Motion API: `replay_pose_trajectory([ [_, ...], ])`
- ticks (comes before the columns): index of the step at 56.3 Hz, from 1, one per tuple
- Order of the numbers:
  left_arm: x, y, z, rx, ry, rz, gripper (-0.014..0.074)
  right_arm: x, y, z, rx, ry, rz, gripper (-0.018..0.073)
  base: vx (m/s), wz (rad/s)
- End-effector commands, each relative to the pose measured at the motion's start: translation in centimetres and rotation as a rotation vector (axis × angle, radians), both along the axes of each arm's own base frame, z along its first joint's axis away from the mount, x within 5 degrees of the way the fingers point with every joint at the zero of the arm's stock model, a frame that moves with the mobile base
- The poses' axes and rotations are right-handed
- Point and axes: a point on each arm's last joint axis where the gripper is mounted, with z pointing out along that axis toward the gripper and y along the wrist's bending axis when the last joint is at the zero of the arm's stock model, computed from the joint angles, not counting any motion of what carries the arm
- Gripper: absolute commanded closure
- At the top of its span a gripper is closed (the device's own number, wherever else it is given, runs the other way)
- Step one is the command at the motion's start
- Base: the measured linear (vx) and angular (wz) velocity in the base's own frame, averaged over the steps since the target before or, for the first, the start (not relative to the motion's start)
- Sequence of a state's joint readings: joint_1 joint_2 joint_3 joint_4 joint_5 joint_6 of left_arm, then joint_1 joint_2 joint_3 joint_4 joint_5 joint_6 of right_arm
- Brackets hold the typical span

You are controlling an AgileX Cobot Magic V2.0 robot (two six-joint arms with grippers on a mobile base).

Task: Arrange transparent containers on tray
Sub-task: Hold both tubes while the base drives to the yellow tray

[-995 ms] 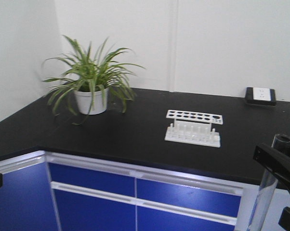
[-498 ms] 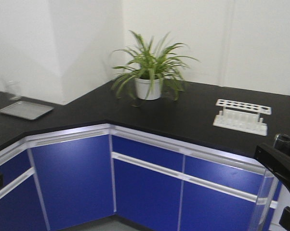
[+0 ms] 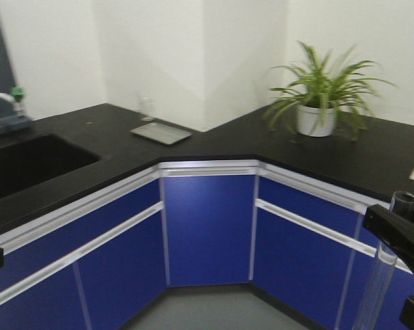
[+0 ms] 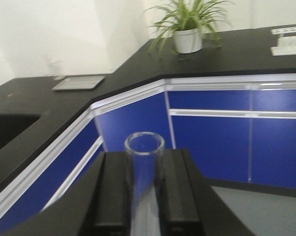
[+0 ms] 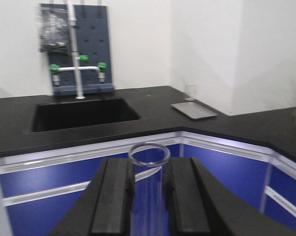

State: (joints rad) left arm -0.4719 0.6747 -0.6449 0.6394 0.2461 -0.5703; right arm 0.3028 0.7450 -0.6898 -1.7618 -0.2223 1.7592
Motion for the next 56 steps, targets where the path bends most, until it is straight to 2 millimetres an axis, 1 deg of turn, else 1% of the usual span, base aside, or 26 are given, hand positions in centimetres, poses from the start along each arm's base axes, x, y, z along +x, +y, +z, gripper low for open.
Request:
replay_pose_trajectory([
  [1, -0.22, -0.34, 1.52, -0.034, -0.074, -0.042, 0.0599, -0.14, -0.33, 1.10, -0.022, -0.052, -0.028, 0.0572, -0.25, 0.56],
  [32, -0.22, -0.34, 1.52, -0.034, -0.074, -0.042, 0.0599, -0.14, -0.33, 1.10, -0.022, -0.052, -0.028, 0.0572, -0.19, 0.55],
  [56, -0.22, -0.34, 1.52, -0.034, -0.074, -0.042, 0.0599, -0.17, -0.27, 1.08, -0.022, -0.050, -0.020, 0.0572, -0.06, 0.47],
])
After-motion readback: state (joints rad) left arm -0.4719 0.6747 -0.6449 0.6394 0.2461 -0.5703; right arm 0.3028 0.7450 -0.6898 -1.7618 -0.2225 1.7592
